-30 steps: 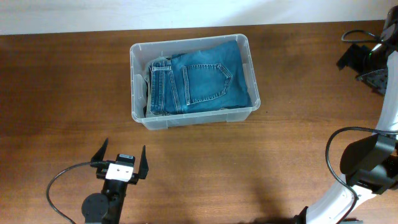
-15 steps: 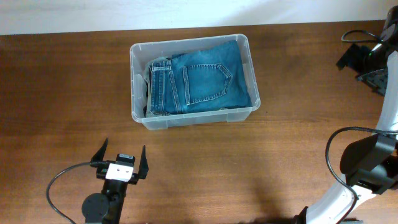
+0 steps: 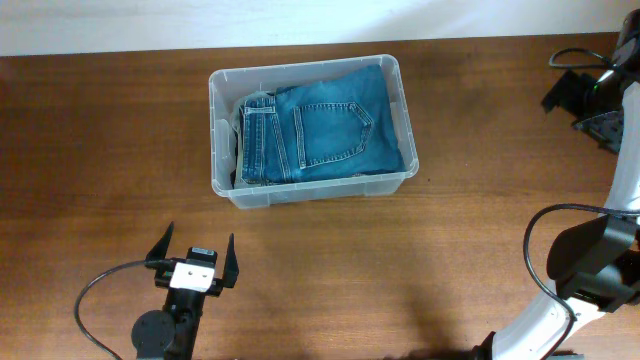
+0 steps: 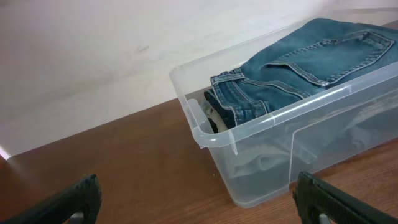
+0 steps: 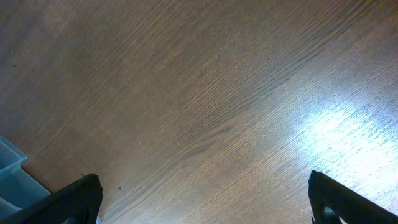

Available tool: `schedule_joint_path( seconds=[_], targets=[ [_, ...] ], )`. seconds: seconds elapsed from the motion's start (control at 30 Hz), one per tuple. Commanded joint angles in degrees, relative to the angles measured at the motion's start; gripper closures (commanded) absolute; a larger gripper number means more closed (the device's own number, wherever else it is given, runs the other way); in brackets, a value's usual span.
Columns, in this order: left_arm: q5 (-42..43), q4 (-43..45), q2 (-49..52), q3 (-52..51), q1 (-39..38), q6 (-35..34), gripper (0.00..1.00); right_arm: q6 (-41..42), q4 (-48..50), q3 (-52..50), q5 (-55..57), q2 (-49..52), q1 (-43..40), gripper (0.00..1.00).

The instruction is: Pack container

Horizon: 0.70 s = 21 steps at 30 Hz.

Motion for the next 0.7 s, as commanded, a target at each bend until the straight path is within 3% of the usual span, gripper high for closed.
schedule_joint_path(
  seconds=[0.0,0.2,0.67],
  targets=[
    [-0.6,-0.2,-0.6,-0.3,0.4,0.7,0.01,0.1,0.0,-0.1,0.1,0.1,0.2,0.02],
    [-0.6,-0.2,-0.6,-0.3,0.4,0.7,0.01,0.1,0.0,-0.1,0.1,-3.9,1.3,0.02],
    [-0.6,-0.2,-0.6,-0.3,0.4,0.7,0.01,0.1,0.0,-0.2,0.1,-30.5,16.0,0.01]
  ],
)
